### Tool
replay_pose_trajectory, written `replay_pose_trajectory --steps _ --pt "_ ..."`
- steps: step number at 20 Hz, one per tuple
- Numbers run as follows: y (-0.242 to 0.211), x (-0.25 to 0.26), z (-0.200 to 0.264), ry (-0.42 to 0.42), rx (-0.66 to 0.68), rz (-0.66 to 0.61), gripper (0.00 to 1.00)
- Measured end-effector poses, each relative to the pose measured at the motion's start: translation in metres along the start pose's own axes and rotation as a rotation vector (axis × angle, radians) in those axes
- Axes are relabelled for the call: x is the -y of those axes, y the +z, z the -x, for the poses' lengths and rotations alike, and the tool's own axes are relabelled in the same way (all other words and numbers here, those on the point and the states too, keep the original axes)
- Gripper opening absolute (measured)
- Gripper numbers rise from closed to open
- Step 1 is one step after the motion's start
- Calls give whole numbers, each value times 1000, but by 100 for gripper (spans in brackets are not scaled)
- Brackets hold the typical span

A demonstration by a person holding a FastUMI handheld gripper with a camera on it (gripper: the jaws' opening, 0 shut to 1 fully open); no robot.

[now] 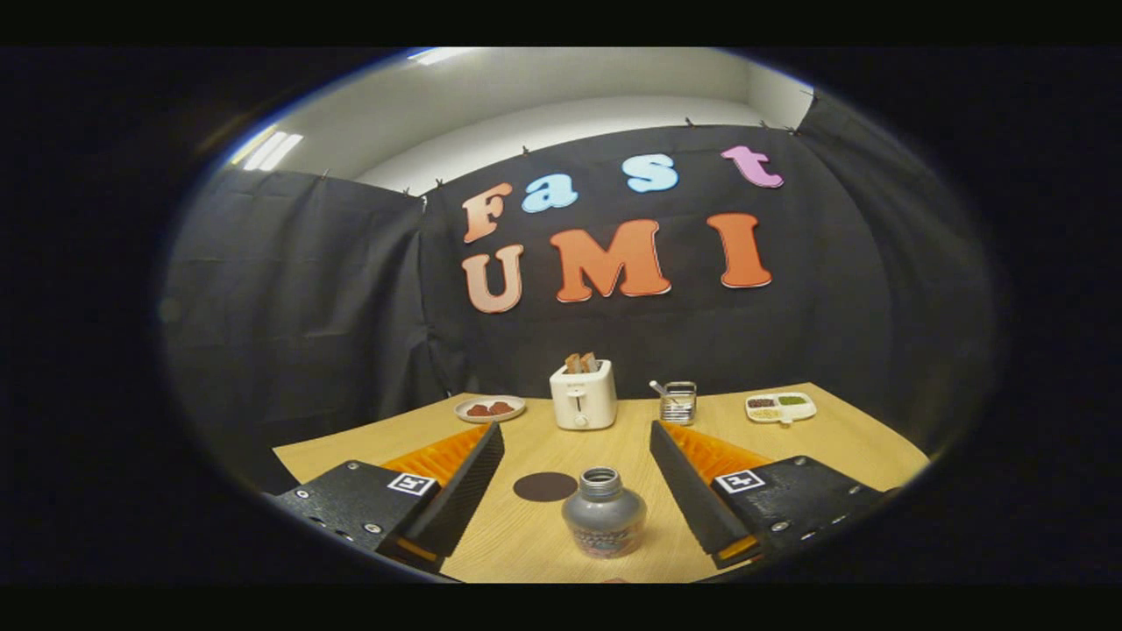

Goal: Take the bottle from table, then pour the juice into the cup, finally place the bottle on the coaster

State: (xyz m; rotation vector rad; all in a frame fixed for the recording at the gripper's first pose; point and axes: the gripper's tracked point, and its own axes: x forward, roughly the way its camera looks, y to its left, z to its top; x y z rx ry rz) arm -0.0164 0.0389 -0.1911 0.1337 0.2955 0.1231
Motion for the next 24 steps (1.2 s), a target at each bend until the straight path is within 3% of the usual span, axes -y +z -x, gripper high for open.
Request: replay_pose_trajectory --steps 5,24 --pt "-34 9 -5 -42 -41 78 100" --pt "-146 21 -10 -124 -239 -10 94"
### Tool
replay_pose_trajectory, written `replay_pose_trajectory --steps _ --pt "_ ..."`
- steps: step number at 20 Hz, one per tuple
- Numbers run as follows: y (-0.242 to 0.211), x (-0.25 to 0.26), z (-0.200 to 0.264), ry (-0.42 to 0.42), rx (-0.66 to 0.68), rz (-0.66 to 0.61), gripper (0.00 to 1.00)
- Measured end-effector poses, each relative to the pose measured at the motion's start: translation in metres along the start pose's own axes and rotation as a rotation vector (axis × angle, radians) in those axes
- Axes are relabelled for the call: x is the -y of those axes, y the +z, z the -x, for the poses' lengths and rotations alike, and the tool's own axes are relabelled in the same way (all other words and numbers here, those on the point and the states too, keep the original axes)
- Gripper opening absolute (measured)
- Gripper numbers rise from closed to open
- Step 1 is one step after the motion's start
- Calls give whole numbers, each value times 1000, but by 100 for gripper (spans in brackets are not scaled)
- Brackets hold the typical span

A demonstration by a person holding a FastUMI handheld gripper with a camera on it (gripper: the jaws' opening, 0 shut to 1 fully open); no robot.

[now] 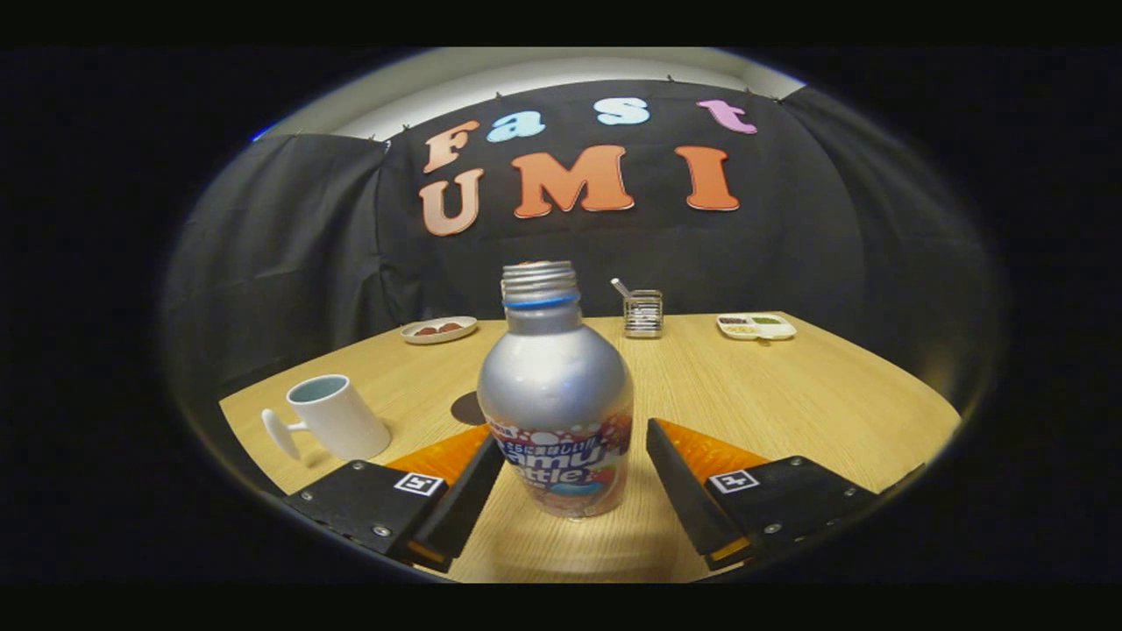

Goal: Take the bottle from table, then pour the juice into the cup, finally place the bottle on the coaster

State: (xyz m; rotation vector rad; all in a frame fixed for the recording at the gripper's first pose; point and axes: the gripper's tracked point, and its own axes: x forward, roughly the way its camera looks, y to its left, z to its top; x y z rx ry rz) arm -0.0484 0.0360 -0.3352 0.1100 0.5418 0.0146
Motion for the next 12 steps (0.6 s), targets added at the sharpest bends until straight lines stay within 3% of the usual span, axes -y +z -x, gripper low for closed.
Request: replay_pose_trajectory --steps 3,4,12 --pt "-5 0 0 -13 -11 5 89" --pt "-3 0 -1 -15 -12 12 82" --pt "15 -15 -2 -4 -4 101 79"
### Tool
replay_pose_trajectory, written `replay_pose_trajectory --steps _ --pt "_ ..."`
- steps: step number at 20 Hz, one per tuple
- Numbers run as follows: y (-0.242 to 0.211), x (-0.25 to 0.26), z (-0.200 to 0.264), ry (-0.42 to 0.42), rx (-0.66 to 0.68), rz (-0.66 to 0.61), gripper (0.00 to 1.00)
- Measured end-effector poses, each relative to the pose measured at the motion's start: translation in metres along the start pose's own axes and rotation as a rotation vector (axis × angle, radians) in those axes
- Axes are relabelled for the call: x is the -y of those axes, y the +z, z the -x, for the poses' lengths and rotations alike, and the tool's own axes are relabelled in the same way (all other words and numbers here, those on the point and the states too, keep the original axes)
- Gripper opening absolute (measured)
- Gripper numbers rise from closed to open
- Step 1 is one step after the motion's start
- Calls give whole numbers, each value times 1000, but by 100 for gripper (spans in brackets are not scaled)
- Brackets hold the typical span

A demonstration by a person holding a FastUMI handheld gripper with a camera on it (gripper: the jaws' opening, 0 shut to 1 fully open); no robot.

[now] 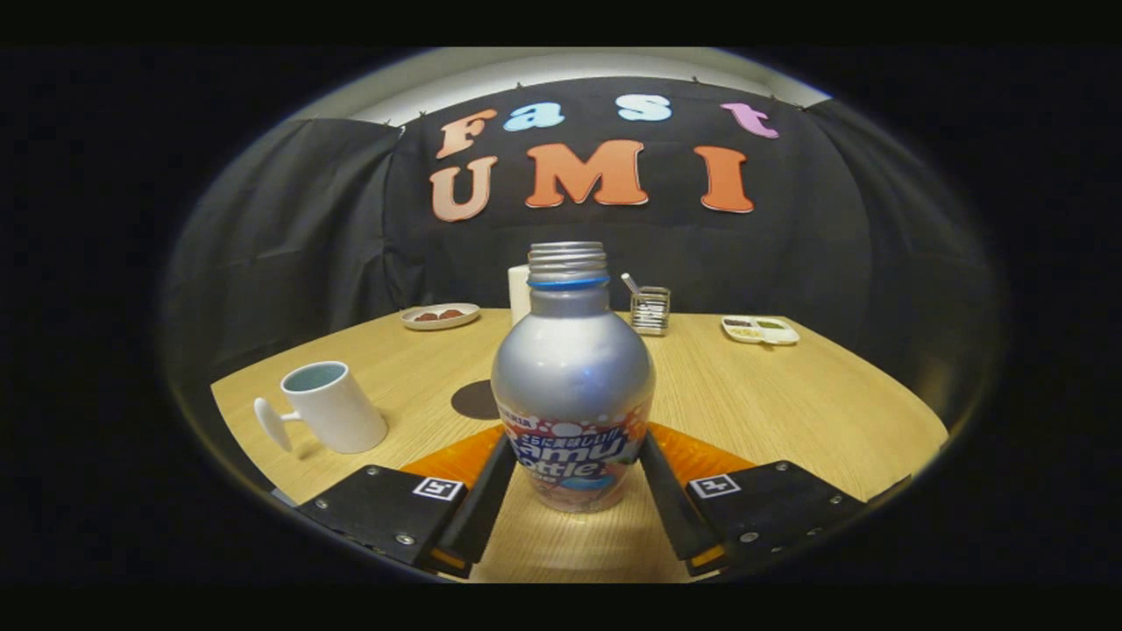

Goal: Take the bottle from table, then pour the juice into the cup, finally place the bottle on the coaster

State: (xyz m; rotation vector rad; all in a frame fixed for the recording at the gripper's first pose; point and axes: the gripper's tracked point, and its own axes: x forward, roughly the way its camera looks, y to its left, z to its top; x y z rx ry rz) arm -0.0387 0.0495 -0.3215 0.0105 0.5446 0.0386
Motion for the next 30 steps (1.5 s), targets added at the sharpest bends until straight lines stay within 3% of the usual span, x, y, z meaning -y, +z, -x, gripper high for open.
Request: replay_pose_trajectory --steps 4,8,20,30 --pt "22 -8 -3 -3 36 60 78" --pt "39 -11 -7 -57 68 179 78" --pt "71 -35 -20 -238 175 678 78" --pt "80 -66 -27 -318 293 1038 78"
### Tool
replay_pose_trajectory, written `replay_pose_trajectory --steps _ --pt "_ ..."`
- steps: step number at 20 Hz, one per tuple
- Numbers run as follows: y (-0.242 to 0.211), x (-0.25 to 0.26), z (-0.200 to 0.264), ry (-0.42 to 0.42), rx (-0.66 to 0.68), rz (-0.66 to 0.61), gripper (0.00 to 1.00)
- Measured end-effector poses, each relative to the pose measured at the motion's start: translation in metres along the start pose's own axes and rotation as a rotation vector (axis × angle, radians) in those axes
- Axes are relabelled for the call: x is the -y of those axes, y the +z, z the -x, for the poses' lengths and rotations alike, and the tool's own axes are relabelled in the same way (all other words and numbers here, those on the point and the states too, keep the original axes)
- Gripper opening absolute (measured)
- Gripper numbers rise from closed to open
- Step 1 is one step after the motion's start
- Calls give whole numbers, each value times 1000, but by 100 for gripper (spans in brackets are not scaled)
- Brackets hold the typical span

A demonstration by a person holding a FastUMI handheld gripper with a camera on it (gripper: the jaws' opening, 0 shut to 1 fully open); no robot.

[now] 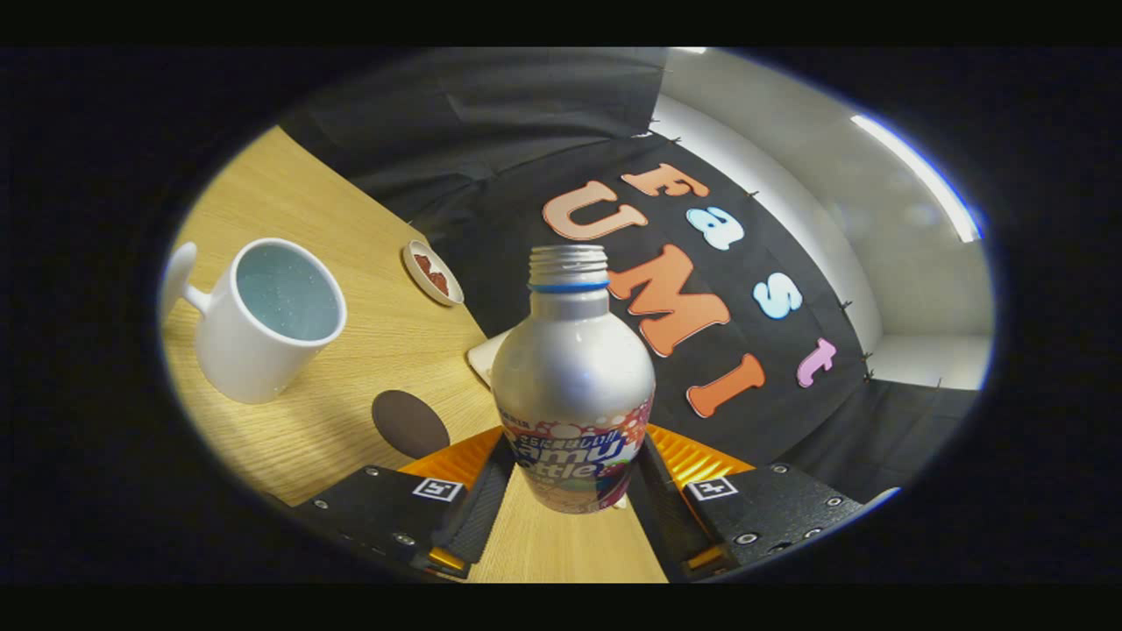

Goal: Take the bottle from table, then pour the juice into the cup, finally place the bottle on the coaster

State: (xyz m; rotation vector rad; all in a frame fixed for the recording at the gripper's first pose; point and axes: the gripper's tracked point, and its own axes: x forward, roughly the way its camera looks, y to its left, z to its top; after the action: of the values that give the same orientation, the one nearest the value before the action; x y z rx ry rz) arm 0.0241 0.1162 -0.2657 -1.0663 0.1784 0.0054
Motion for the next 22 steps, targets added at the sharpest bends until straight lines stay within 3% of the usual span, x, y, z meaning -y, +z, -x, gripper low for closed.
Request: replay_pose_trajectory --steps 10,22 --pt "18 -11 -4 -59 105 325 78" --pt "38 -5 -14 -99 188 536 77"
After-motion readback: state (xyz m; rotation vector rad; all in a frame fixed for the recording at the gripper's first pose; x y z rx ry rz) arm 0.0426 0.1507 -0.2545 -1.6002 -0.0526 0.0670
